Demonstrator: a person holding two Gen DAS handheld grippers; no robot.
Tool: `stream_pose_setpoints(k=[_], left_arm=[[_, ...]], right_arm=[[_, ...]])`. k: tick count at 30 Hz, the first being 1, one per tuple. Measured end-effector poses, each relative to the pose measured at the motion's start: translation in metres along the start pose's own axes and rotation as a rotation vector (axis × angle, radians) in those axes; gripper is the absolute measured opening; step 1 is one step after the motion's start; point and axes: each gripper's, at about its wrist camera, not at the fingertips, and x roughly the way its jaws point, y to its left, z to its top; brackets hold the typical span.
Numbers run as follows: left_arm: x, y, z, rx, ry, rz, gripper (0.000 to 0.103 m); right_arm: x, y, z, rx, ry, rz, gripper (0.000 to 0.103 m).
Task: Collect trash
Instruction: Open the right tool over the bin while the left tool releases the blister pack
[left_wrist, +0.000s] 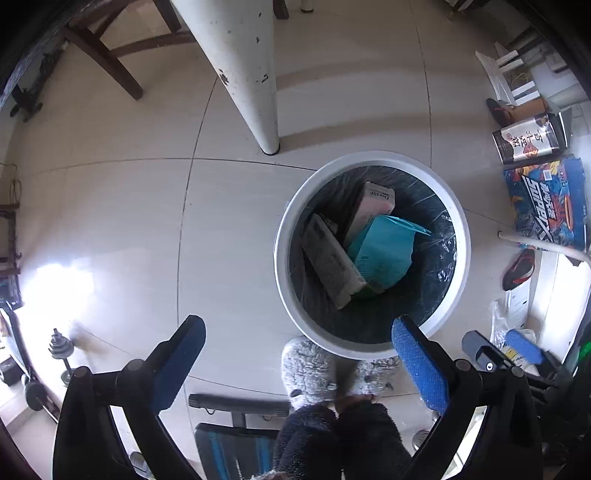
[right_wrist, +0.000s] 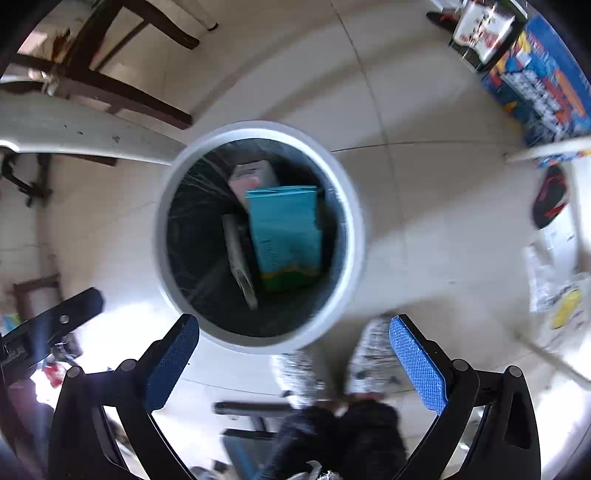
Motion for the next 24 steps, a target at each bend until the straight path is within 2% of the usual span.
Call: stream_pose_setpoints(k=[3, 6, 14, 24], left_arm=[[-0.009, -0.002, -0.005, 0.000, -0.008, 0.017, 0.103], [-0.021, -0.002, -0.010, -0.004, -0.011, 0.012, 0.103], [-0.068, -0.009, -0.027, 0.006, -0.044, 0.002, 0.103], [-0.133, -0.014, -0.057, 0.023, -0.056, -0.035, 0.103]], right_arm=[[-0.012, 0.005, 0.000, -0.044, -0.010, -0.082, 0.103], [-0.027, 0.004, -0.003, -0.053, -0.018, -0.106, 0.103], [-0.080, 0.011, -0.013, -0.072, -0.058, -0.105, 0.103], [-0.166, 0.024, -0.038, -0.095, -0.109, -0.120, 0.103]])
